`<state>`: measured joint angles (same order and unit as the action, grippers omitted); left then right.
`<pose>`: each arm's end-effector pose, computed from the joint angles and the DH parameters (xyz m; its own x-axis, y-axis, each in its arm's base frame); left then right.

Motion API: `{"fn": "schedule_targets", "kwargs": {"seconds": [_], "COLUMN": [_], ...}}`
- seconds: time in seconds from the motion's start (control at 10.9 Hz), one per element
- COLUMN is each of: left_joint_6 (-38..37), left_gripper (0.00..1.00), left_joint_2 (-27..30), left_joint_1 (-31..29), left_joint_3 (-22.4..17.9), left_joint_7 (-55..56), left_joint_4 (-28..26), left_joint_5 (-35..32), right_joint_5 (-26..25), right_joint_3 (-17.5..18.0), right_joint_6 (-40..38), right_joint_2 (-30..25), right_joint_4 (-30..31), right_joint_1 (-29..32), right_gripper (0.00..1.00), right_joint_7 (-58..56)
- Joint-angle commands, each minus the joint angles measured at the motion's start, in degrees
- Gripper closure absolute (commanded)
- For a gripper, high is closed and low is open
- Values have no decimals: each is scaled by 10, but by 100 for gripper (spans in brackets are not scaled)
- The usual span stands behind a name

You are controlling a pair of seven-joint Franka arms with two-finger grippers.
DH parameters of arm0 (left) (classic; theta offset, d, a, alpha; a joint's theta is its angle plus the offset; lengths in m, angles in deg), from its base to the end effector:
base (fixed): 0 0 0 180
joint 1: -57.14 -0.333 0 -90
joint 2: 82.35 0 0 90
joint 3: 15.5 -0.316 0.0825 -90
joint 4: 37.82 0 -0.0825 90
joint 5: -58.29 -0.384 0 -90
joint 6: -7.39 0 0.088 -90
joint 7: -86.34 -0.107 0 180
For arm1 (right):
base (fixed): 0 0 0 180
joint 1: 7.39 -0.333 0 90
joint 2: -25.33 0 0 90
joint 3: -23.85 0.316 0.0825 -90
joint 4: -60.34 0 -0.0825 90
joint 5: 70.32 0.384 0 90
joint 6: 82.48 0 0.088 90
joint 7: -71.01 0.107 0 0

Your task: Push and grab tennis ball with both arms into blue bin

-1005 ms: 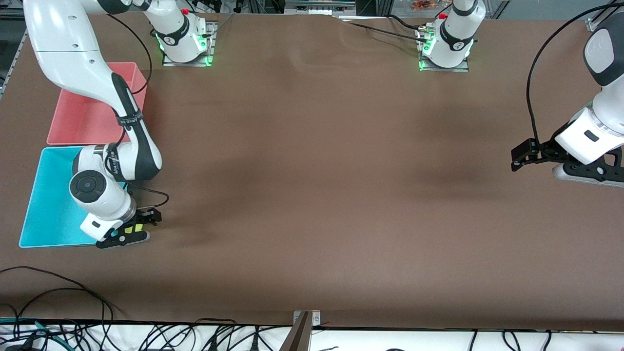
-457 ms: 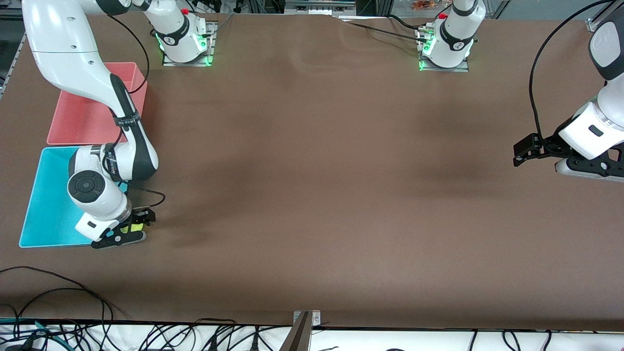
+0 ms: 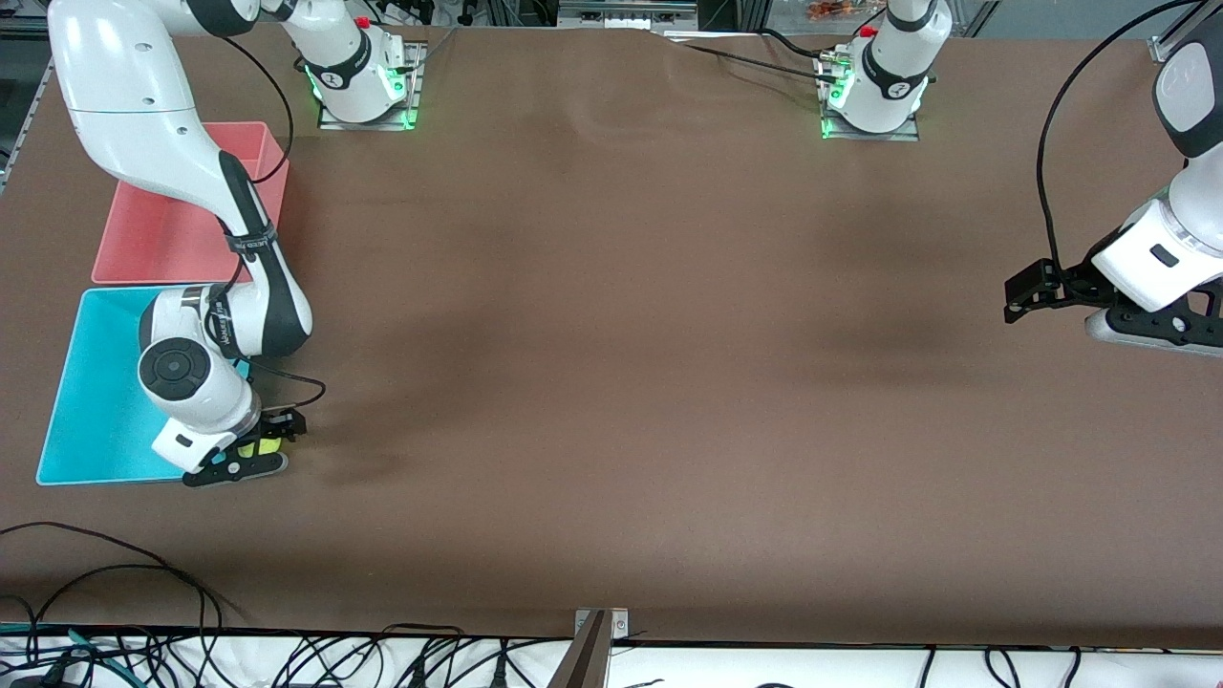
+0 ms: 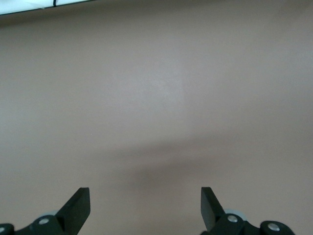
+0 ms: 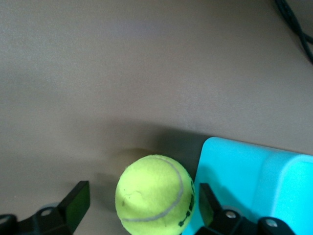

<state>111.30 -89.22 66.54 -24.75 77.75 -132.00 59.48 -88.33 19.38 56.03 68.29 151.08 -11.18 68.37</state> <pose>0.6053 -0.0080 0.5426 0.9875 -0.1491 0.0511 -0.1490 -0.9888 -0.0065 0.7074 -0.0020 0.2047 0.9576 0.2860 0.0337 0.2661 -0.9236 0.2759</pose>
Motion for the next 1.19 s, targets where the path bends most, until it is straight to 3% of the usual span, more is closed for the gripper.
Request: {"fn": "schedule_targets", "kwargs": {"seconds": [0.0, 0.09, 0.27, 0.37, 0.46, 0.64, 0.82, 1.0, 1.1], "left_joint_6": [-24, -25, -29, -36, -36, -37, -38, -39, -39], "left_gripper": [0, 0, 0, 0, 0, 0, 0, 0, 0], "left_joint_2": [16, 15, 15, 15, 15, 15, 15, 16, 16], "left_joint_1": [-7, -8, -8, -6, -6, -7, -8, -8, -8], "left_joint_3": [5, 4, 5, 6, 6, 5, 3, 5, 3], "left_joint_7": [-34, -21, 38, 55, 56, 53, 53, 54, 54], "left_joint_4": [-1, 0, 2, 2, 3, 2, 3, 2, 3], "left_joint_5": [11, 9, 7, 7, 7, 7, 7, 7, 7], "right_joint_5": [-7, -7, -6, -6, -6, -7, -5, -6, -6], "right_joint_3": [2, 2, 2, 3, 3, 3, 3, 3, 3], "right_joint_6": [5, 5, 5, 6, 8, 9, 16, 15, 13], "right_joint_2": [19, 19, 19, 23, 24, 32, 33, 30, 29], "right_joint_4": [-3, -3, -3, -3, -3, -3, -3, -4, -5], "right_joint_1": [8, 8, 8, 8, 7, 6, 7, 4, 3], "right_gripper": [38, 43, 42, 34, 16, 15, 16, 38, 40], "right_joint_7": [10, 9, 9, 9, 11, 11, 11, 8, 7]}}
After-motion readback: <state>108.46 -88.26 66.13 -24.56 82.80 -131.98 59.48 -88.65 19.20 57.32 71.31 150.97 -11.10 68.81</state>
